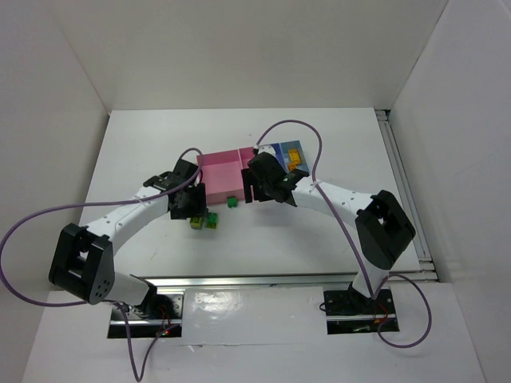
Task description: Sort the legos into containers by color
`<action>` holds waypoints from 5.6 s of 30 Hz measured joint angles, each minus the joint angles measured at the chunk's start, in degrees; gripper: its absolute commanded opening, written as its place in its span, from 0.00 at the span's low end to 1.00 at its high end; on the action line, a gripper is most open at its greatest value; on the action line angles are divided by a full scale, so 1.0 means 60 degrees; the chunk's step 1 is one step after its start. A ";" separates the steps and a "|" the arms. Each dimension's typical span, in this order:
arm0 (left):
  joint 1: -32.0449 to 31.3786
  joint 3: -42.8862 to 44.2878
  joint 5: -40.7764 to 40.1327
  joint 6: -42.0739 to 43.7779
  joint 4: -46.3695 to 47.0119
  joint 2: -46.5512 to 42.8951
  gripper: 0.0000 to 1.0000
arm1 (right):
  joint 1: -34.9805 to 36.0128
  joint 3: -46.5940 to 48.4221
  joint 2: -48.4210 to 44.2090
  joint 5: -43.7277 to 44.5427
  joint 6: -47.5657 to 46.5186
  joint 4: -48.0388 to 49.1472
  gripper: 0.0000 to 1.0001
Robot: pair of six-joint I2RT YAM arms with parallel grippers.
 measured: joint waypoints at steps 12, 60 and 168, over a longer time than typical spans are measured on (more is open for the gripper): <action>-0.0215 -0.0091 -0.0248 -0.0433 -0.0033 0.0401 0.59 | 0.0000 0.0000 0.0000 0.0186 0.0073 -0.0004 0.75; -0.0484 0.1508 0.5621 0.2098 0.0696 -0.0444 0.00 | -0.2878 0.0350 -0.1162 -0.9500 0.0142 0.0229 0.66; -0.0492 0.5541 0.2251 -0.0175 0.0805 0.3843 0.00 | -0.3384 -0.1377 -0.3566 0.0925 0.0965 -0.0200 0.79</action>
